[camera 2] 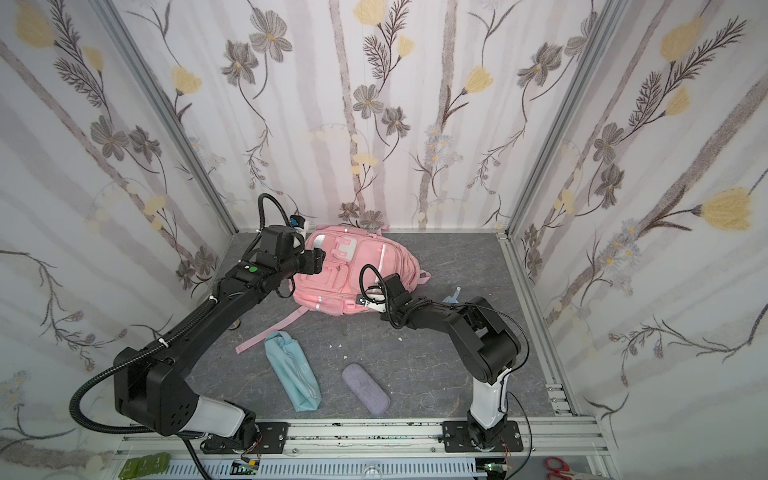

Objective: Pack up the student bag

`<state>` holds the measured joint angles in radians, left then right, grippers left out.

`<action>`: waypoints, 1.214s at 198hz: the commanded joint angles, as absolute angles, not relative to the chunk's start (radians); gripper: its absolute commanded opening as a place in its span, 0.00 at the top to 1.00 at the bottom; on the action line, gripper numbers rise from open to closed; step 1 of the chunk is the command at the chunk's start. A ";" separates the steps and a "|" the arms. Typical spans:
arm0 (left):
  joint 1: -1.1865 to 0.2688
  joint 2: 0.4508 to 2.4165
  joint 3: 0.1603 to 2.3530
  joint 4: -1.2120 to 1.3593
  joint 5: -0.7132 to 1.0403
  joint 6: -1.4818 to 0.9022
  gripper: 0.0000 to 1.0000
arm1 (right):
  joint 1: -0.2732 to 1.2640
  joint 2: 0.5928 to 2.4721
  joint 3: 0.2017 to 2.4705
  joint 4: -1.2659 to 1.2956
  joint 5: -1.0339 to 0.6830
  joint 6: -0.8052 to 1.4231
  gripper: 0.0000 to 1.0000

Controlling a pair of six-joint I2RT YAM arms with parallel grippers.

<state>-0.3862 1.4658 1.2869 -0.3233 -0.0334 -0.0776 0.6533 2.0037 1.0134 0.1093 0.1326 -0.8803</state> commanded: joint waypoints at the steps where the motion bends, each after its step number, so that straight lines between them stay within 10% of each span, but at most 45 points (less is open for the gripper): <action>1: -0.383 1.473 1.287 -0.311 -0.032 0.007 0.24 | 0.655 1.961 1.019 0.058 0.101 -0.850 1.00; 130: -0.429 1.488 1.106 -0.422 0.465 0.824 0.26 | 0.562 1.762 1.278 -0.304 -0.169 -0.799 1.00; 240: -0.553 1.624 0.846 0.166 0.142 0.805 0.34 | 0.529 1.762 1.306 -0.282 -0.287 -0.675 1.00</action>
